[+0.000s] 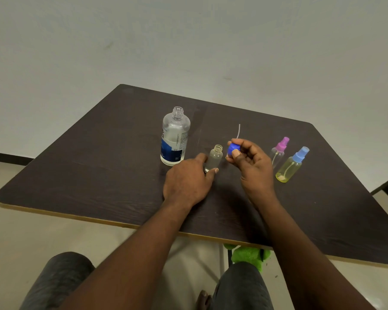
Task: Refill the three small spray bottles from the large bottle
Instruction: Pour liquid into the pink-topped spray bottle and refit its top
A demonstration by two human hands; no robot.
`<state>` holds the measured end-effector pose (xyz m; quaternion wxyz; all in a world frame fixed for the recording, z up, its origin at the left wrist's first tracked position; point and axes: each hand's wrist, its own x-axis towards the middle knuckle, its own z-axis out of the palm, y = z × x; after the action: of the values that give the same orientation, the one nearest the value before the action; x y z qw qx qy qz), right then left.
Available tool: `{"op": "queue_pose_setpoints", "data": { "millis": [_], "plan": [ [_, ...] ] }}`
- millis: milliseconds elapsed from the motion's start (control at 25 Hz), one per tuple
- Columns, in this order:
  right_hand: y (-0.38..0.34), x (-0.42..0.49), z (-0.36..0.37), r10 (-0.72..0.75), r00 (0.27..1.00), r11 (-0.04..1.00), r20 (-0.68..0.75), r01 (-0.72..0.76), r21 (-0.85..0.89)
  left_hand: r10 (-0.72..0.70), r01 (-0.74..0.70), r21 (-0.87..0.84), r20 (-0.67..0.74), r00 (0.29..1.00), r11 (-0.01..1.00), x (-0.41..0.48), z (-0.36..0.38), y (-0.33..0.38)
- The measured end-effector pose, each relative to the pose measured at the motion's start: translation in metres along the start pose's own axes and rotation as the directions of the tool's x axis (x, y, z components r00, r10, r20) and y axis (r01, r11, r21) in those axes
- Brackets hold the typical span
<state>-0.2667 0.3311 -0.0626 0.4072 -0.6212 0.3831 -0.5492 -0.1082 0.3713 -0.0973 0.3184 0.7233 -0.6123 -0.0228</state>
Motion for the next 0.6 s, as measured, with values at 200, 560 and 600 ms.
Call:
{"op": "queue_pose_setpoints", "data": {
  "millis": [200,560,600],
  "plan": [
    [-0.012,0.01,0.017,-0.101,0.995,0.995,-0.018,0.1,-0.016,0.005,-0.005,0.0,-0.009,1.0,1.0,-0.001,-0.001,0.0],
    [0.008,0.012,0.023,-0.071,0.994,0.991,0.083,0.08,-0.111,0.017,-0.017,-0.007,-0.02,1.0,1.0,-0.001,0.0,0.0],
    [0.009,0.013,0.023,-0.07,0.994,0.992,0.085,0.078,-0.1,0.015,-0.015,-0.007,-0.02,1.0,1.0,-0.002,-0.001,0.0]
  ]
}}
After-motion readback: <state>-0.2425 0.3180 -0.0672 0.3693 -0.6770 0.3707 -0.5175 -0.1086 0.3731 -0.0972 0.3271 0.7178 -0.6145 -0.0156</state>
